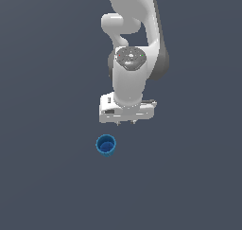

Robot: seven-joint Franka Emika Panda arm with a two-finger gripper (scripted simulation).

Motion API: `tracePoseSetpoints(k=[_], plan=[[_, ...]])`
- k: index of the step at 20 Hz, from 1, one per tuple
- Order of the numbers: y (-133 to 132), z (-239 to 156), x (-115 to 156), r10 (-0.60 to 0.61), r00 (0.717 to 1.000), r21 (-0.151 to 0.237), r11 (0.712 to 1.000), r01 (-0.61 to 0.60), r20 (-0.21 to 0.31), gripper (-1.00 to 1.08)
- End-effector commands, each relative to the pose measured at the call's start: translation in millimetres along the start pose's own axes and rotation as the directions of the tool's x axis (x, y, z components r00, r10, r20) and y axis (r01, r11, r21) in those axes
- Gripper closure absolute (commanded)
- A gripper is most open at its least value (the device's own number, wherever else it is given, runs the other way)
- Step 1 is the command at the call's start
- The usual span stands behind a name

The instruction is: Pick up the object and move it to a goal position.

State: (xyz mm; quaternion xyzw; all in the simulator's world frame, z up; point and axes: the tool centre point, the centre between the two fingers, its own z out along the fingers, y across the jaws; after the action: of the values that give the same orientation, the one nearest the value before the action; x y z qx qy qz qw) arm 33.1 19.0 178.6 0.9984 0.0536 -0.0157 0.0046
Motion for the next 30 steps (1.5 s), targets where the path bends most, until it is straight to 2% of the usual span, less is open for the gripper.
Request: tracePoseSetpoints(k=[1, 18, 30], plan=[[4.1, 6.0, 7.1, -0.014, 1.000, -0.003, 1.000, 0.014, 0.023, -0.20], [37.7, 58.9, 45.2, -0.110, 0.974, -0.009, 0.993, 0.114, 0.198, -0.20], [48.1, 76.8, 50.2, -0.135, 0.958, -0.005, 0.990, 0.141, 0.252, -0.20]])
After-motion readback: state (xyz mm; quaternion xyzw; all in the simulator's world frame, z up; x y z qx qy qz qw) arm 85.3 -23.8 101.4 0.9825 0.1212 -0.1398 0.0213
